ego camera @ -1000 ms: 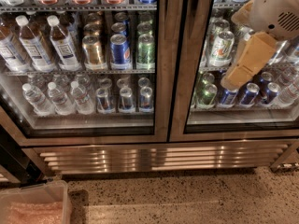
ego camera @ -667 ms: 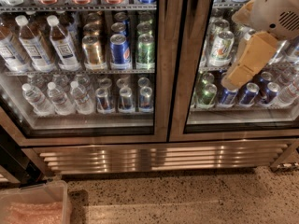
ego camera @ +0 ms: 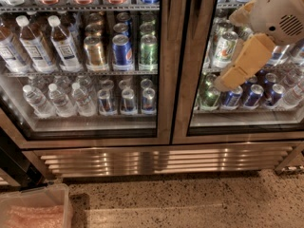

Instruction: Open left fridge door

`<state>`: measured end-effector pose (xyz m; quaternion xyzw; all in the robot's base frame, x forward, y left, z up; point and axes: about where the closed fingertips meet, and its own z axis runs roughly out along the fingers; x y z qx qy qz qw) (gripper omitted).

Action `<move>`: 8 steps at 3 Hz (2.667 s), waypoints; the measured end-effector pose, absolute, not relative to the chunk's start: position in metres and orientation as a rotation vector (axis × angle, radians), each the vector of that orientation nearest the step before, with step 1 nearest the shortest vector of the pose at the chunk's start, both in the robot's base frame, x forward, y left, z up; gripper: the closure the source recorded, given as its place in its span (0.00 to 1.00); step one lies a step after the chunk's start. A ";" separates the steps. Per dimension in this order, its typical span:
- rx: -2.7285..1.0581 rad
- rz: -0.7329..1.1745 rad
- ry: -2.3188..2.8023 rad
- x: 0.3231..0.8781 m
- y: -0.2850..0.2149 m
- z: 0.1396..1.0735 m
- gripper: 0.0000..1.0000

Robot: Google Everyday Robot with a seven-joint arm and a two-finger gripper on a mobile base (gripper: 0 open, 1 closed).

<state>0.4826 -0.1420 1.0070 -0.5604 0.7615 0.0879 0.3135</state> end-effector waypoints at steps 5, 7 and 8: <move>-1.433 0.290 1.835 0.515 -0.079 1.039 0.00; -1.395 0.259 1.822 0.541 -0.075 1.040 0.00; -1.394 0.277 1.821 0.554 -0.066 1.035 0.00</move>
Offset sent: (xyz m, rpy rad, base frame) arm 0.0196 0.0928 0.0446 0.0918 -0.0764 0.1756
